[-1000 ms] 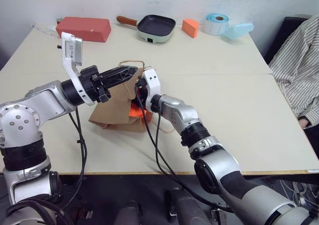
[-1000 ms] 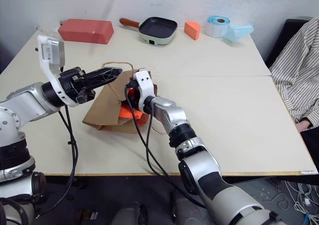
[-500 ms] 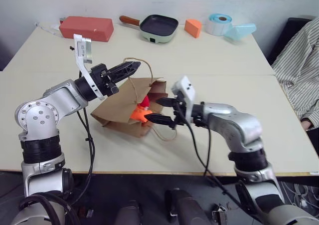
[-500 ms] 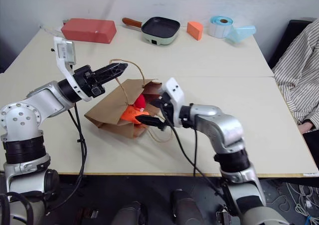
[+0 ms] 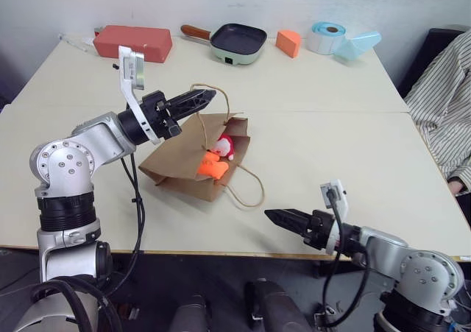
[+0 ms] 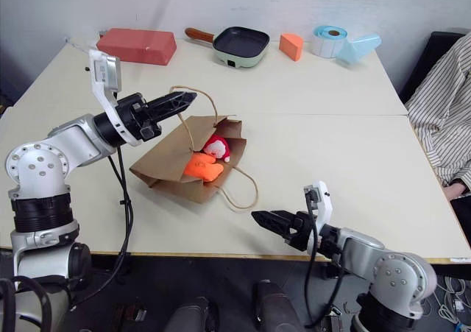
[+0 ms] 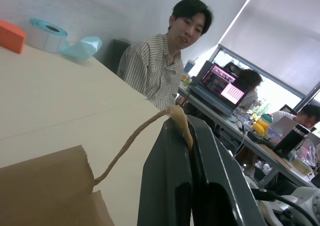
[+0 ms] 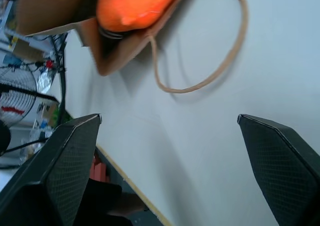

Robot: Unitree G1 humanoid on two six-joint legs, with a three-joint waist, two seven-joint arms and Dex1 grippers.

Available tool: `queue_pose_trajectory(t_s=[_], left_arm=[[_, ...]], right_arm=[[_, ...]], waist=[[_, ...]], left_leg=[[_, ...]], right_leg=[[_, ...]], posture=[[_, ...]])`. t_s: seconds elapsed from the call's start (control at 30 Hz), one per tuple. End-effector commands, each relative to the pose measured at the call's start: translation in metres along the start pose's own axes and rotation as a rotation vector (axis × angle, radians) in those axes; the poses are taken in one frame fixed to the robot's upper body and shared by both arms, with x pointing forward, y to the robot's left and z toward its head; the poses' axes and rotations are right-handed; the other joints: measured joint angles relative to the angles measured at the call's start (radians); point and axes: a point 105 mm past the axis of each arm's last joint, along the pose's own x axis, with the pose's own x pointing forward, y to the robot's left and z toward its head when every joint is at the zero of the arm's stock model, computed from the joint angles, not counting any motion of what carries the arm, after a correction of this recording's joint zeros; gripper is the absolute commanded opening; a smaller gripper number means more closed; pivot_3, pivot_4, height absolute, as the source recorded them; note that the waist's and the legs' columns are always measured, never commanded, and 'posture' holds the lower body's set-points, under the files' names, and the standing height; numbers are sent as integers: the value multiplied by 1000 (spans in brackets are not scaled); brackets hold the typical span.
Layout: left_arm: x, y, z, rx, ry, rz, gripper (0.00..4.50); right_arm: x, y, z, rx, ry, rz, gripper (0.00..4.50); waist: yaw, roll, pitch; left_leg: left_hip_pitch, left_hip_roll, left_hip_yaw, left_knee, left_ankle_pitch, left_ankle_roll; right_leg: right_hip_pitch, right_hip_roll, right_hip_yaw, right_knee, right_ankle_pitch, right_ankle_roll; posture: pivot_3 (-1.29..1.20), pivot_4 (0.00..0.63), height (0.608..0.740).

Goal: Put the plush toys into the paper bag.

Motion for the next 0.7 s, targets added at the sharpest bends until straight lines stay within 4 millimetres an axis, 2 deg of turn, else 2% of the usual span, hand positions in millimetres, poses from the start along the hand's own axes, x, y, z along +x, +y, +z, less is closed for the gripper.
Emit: queue_pose_trajectory(t_s=[0.03, 0.17, 0.27, 0.37, 0.5, 0.6, 0.7], left_arm=[[-1, -8, 14, 56, -24, -17, 0], [-4, -11, 14, 68, -25, -14, 0], [-6, -12, 15, 77, -28, -6, 0], [-9, -12, 15, 81, -29, 5, 0], [-11, -11, 16, 84, -32, 19, 0], [-11, -10, 16, 84, -36, 24, 0], [-11, -8, 18, 88, -50, 33, 0]], right_arm=[[15, -2, 0, 69, 10, -6, 4466], [41, 6, 0, 126, 42, 31, 4466], [56, 5, 10, 140, 21, 11, 4466], [58, -4, 23, 157, -31, -31, 3897], [54, 0, 33, 131, -57, 5, 2521], [45, 14, 41, 21, -64, 55, 1483], [30, 35, 59, -107, -113, 134, 436]], waist=[[-1, 0, 0], [-5, 0, 0], [-14, 0, 0], [-18, -1, 0], [-17, -1, 0], [-14, 0, 0], [-15, 0, 0]], left_leg=[[0, 0, 0, 0, 0, 0], [0, 0, 0, 0, 0, 0], [0, 0, 0, 0, 0, 0], [0, 0, 0, 0, 0, 0], [0, 0, 0, 0, 0, 0], [-1, 0, 0, 0, 0, 0], [-2, 0, -1, -1, 0, 0]], right_leg=[[0, 0, 0, 0, 0, 0], [0, 0, 0, 0, 0, 0], [0, 0, 0, 0, 0, 0], [0, 0, 0, 1, 0, 0], [0, 0, -1, 1, 0, 0], [0, 0, -1, 1, 0, 0], [0, 0, -1, 1, 0, 0]], posture=[[0, 150, 740], [0, 150, 740], [0, 150, 740], [0, 150, 740], [0, 150, 740], [0, 150, 740], [0, 150, 740]])
